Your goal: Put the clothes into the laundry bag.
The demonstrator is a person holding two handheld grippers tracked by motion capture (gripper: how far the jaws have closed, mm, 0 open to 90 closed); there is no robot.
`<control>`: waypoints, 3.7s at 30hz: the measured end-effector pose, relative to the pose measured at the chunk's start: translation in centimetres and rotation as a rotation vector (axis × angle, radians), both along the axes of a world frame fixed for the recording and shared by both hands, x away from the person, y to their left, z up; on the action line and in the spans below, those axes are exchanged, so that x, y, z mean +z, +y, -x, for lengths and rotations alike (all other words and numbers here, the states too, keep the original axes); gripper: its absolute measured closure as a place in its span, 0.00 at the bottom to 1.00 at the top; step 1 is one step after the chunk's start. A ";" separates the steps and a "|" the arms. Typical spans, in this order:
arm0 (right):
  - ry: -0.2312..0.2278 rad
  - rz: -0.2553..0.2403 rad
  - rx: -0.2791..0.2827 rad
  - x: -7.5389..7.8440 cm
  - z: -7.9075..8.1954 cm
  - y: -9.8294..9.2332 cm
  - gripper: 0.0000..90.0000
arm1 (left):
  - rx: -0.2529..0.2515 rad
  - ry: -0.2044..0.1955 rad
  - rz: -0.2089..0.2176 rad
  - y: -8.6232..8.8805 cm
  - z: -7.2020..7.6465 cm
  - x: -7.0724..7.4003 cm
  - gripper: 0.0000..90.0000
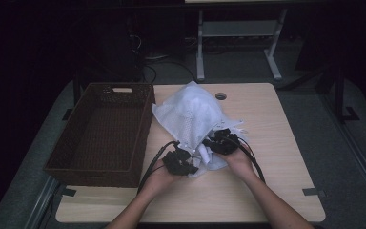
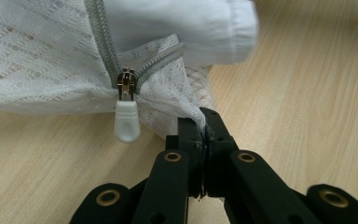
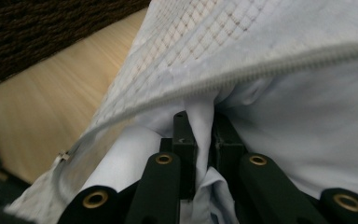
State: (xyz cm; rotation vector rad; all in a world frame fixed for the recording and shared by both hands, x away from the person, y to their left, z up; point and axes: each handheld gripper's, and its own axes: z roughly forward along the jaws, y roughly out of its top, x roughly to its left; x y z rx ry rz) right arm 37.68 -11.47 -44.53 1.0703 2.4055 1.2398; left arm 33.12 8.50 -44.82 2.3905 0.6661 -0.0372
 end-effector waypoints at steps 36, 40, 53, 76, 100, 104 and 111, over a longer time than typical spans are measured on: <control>0.045 0.085 0.160 -0.4 4.6 -0.3 0.94 | -0.010 0.000 -0.013 0.1 0.0 0.0 0.98; 0.024 0.067 0.111 -0.5 2.8 0.1 0.96 | -0.015 -0.007 -0.022 0.0 0.1 0.1 0.98; -0.005 0.019 0.094 -0.9 -0.3 2.5 0.95 | -0.017 -0.012 -0.041 0.1 0.1 0.1 0.98; 0.074 0.115 0.038 -0.4 5.0 -10.8 0.48 | -0.018 -0.003 -0.047 0.1 -0.1 -0.2 0.98; -0.004 0.175 0.089 -1.4 3.4 -5.7 0.92 | -0.023 -0.004 -0.056 -0.1 0.0 -0.4 0.97; -0.015 0.094 0.124 -0.1 3.5 -4.5 0.93 | -0.020 -0.006 -0.060 -0.1 -0.1 -0.5 0.97; -0.021 0.039 0.209 0.8 2.8 -0.2 0.93 | -0.011 -0.008 -0.064 0.3 -0.2 -0.5 0.97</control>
